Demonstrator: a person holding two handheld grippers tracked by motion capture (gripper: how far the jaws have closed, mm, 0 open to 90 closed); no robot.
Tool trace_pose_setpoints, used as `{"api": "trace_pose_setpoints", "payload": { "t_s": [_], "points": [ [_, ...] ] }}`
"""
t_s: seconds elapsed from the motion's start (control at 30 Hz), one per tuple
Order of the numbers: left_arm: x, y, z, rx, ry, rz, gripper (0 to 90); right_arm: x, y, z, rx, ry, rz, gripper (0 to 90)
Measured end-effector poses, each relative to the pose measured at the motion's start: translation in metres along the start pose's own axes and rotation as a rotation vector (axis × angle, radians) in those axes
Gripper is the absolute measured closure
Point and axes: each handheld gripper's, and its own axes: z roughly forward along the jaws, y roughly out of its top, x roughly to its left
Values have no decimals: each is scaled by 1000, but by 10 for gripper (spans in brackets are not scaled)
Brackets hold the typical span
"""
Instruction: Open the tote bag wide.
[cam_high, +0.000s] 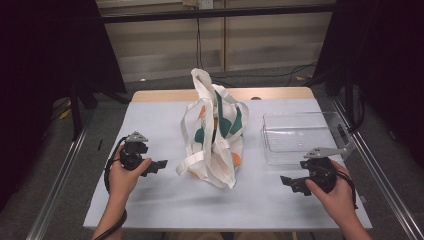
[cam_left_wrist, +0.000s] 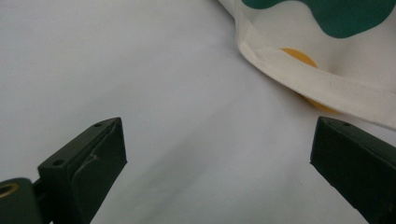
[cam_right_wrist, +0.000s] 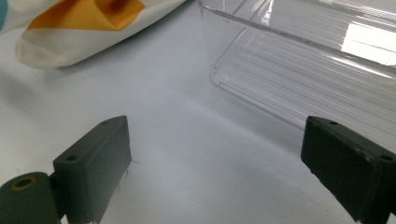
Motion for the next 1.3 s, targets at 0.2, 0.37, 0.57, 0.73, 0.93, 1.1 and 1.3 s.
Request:
{"api": "trace_pose_setpoints", "payload": {
  "t_s": [0.2, 0.37, 0.57, 0.73, 0.93, 1.1, 1.3],
  "points": [
    [2, -1, -1, 7, -5, -12, 34, -2, 0, 1, 7, -5, 8, 77],
    [5, -1, -5, 9, 0, -20, 33, -1, 5, 1, 3, 0, 4, 77],
    [3, -1, -3, 6, -11, -18, 34, -2, 12, -2, -11, -1, 10, 77],
    [2, 2, 1, 18, -24, -9, 34, -4, 14, -4, -12, -8, 10, 78],
    [2, 4, -1, 24, -17, 1, 34, -7, 20, -10, -22, -8, 11, 78],
    [1, 4, -1, 30, -20, -6, 35, -9, 25, -14, -29, -7, 17, 79],
    [3, 7, 0, 31, -30, -4, 35, -15, 38, -16, -34, -20, 10, 80]
  ]
}}
